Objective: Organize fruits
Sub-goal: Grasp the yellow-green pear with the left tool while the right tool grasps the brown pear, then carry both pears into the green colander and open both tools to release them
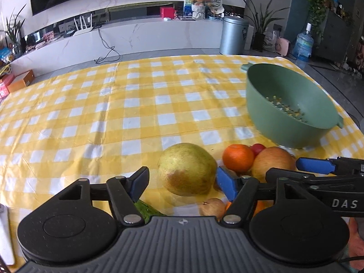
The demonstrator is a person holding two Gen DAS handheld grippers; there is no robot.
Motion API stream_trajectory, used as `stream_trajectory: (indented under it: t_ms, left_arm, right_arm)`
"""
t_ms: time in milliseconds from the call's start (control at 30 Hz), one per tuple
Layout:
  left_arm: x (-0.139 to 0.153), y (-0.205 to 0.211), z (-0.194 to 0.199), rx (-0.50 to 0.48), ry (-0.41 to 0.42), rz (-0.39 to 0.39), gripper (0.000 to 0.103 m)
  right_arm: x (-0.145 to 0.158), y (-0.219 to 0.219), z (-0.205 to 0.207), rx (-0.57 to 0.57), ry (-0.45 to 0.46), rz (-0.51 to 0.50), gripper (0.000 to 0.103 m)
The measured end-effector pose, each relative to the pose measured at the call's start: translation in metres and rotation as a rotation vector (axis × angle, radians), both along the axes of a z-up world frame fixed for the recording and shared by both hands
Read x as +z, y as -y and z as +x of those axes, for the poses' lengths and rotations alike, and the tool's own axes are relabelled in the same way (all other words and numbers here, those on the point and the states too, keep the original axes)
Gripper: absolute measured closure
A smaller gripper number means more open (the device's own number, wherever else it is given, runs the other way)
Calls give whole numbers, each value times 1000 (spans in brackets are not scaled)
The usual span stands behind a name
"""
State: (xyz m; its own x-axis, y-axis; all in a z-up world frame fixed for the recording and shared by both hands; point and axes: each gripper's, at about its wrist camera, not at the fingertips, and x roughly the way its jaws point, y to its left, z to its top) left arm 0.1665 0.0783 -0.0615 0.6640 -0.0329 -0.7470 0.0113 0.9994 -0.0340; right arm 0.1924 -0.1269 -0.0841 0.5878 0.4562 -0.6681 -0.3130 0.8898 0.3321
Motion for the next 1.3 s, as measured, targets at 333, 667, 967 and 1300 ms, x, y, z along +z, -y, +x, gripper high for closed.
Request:
stream_trajectory:
  t_ms: [333,667,967,1300]
  left_arm:
    - [-18,-11,12,3,21,-78,17]
    - [-23,-13,15,5,25,-129,23]
    - [-23,-8,14,5,38,-103,24]
    - [-5,-10,-1,41,92,-97,24]
  right_arm:
    - [-20,-1,12,-29,-36,45,31]
    - [-26,-2,12,-14,-51,59,36]
    - [-25,-3,8,-8,-29,32,37]
    - [-9,-3,-6,25,74,25,37]
